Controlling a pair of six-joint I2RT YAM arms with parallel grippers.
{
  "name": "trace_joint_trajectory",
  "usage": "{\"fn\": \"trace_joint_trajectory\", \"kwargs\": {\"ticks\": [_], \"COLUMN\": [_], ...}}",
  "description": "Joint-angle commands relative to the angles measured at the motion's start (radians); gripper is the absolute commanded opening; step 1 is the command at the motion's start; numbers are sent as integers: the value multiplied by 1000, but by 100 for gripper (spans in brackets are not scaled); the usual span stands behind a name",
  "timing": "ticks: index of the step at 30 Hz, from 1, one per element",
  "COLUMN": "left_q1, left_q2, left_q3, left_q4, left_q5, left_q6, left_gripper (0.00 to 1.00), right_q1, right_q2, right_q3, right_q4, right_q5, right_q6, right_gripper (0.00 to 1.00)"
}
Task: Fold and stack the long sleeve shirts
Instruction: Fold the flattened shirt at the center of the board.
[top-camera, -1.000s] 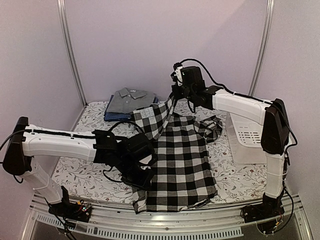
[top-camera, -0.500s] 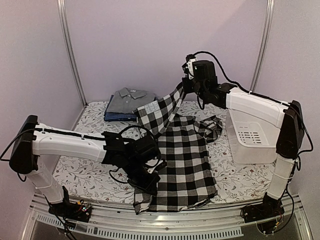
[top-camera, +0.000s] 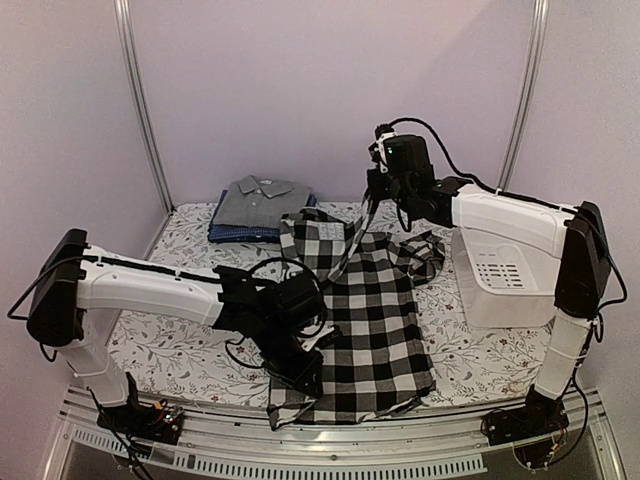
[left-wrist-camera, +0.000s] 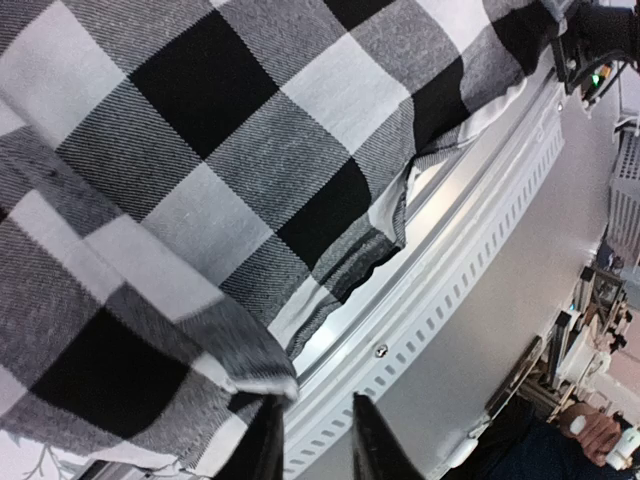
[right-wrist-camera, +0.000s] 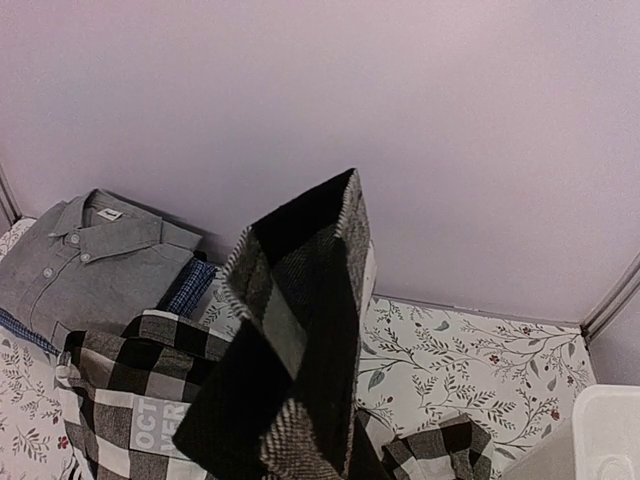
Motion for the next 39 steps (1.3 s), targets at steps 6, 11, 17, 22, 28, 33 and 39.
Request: {"fn": "trace_joint_trajectory", "kwargs": {"ticks": [6,11,17,22,28,33,39], "left_q1": [117,291,495,556,601,641,672], "left_q2": [-76,-111,-69,40,173,314,519], "left_q3": [80,132,176,250,314,391,584], "left_q4": [18,-4,75,122,176,239,236], "left_q5": [-6,-158,-193,-187,-184,-174,-190], "left_q6": [25,16,48,81,106,110,137], "left_gripper": [58,45,34,28,24,23,21], "right_q1": [-8,-8,-8,-18,-52,-80,-83], "right_q2": [-85,-124,-163,-153,-112,-97,-84], "right_q3": [-91,-167,-201,-184,-144,-131,-137], "right_q4": [50,124,129,126,86,36,-20], "right_q5": [-117,-204,-175,-161,-132,-123,-150], "right_q6": [35,32,43,31,52,82,116], "right_gripper": [0,0,0,1,1,1,1]}}
